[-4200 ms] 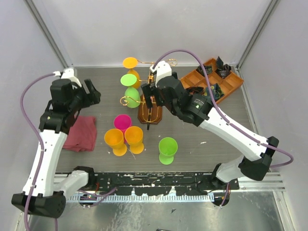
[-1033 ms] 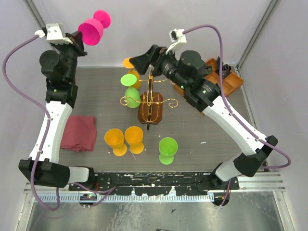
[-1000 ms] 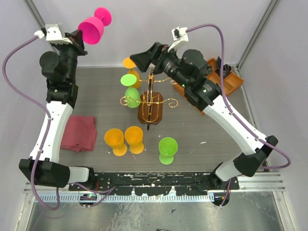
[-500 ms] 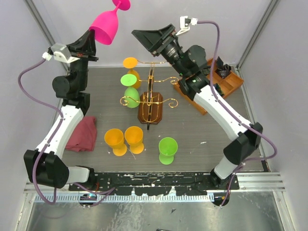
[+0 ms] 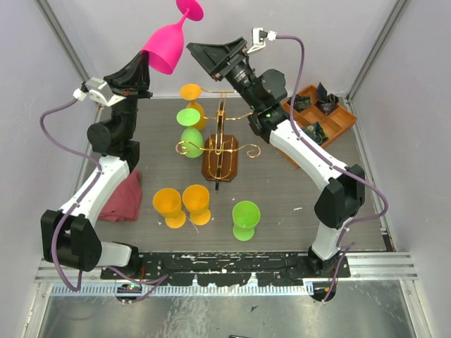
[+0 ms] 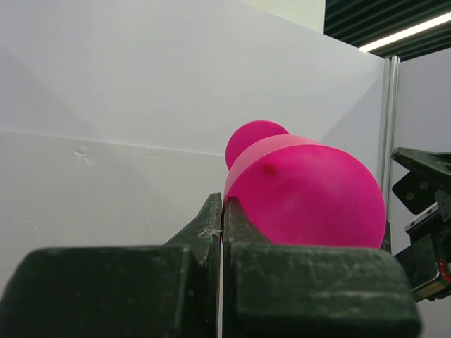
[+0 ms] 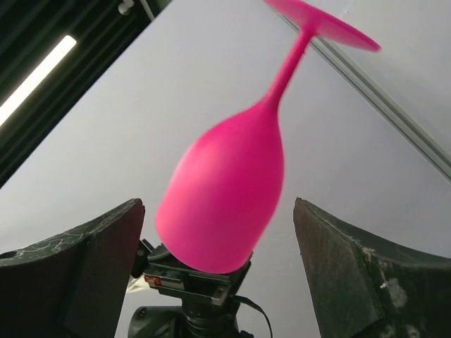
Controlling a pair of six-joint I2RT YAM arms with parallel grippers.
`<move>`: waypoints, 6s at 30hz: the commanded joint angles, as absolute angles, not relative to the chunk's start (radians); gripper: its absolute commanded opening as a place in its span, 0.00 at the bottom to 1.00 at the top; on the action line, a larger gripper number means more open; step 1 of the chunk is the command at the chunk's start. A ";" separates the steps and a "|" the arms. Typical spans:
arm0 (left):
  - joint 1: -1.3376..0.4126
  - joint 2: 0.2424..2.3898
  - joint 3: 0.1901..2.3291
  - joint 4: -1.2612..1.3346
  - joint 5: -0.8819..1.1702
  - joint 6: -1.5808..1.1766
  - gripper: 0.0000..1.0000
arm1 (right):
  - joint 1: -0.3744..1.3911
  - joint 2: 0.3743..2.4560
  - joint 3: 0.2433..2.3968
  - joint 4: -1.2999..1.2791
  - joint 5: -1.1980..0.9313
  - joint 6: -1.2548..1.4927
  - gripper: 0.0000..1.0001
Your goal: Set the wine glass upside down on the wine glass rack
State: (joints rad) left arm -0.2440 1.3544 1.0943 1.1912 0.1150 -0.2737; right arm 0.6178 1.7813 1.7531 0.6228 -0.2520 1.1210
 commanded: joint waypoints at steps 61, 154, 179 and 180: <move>-0.286 1.307 0.977 1.271 0.233 -0.217 0.42 | 0.576 1.891 1.992 0.734 -0.185 1.024 0.01; -0.158 1.316 1.128 0.566 0.092 -0.158 0.87 | 0.160 1.753 1.144 0.871 -0.657 0.061 0.01; -0.153 1.341 1.140 0.564 0.095 -0.163 0.87 | 0.212 1.890 1.250 0.927 -0.634 0.097 0.01; -0.152 1.342 1.141 0.564 0.095 -0.162 0.87 | 0.213 1.893 1.251 0.934 -0.623 0.099 0.01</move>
